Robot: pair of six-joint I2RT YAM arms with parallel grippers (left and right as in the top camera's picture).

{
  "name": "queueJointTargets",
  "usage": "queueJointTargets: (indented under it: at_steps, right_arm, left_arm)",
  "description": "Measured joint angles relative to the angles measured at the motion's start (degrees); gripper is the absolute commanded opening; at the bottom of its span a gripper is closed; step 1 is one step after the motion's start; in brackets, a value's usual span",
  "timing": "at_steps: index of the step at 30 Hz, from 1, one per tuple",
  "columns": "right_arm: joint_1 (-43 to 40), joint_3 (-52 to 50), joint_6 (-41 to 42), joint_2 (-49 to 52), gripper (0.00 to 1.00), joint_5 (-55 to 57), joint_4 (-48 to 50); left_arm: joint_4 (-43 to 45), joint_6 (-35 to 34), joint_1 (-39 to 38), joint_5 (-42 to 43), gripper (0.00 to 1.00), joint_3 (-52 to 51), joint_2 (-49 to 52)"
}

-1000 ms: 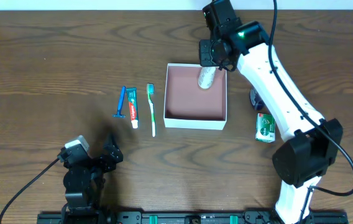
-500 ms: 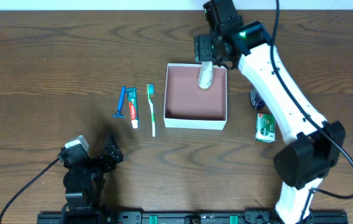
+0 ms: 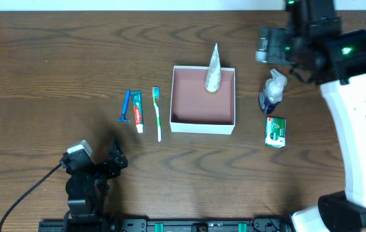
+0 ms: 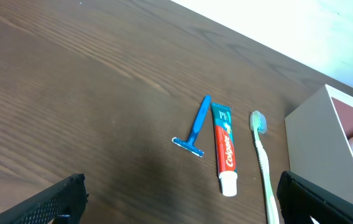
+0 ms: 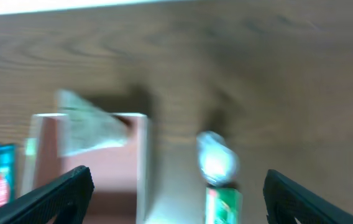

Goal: Pack container
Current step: 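Move the right gripper to the blue foam soap bottle and grasp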

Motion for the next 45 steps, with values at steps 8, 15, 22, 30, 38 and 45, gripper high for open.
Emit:
queueJointTargets:
  at_steps: [8,15,22,30,38,45]
  right_arm:
    - [-5.97,-3.15,-0.20,8.98,0.90,-1.09,-0.09]
    - [-6.67,-3.74,-1.05,15.98,0.85,-1.90,-0.48]
    - [-6.71,-3.74,-1.11,19.30,0.89,-2.82,-2.08]
    - [-6.80,-3.78,-1.55,24.48,0.78,-4.72,-2.25]
    - [-6.80,-3.85,-2.16,26.03,0.64,-5.86,-3.63]
    - [-6.80,-3.87,-2.36,26.03,0.61,-5.86,-5.44]
  left_arm:
    - [0.00,0.00,0.00,0.00,0.98,0.00,0.00]
    - [0.00,0.00,0.00,0.00,0.98,0.00,0.00]
    - [0.00,0.00,0.00,0.00,0.98,0.00,0.00]
    - [-0.02,0.02,0.00,0.00,0.98,0.00,0.00]
    - [0.00,0.02,0.00,0.00,0.98,0.00,0.00]
    - [-0.02,0.00,0.00,0.00,0.98,0.00,0.00]
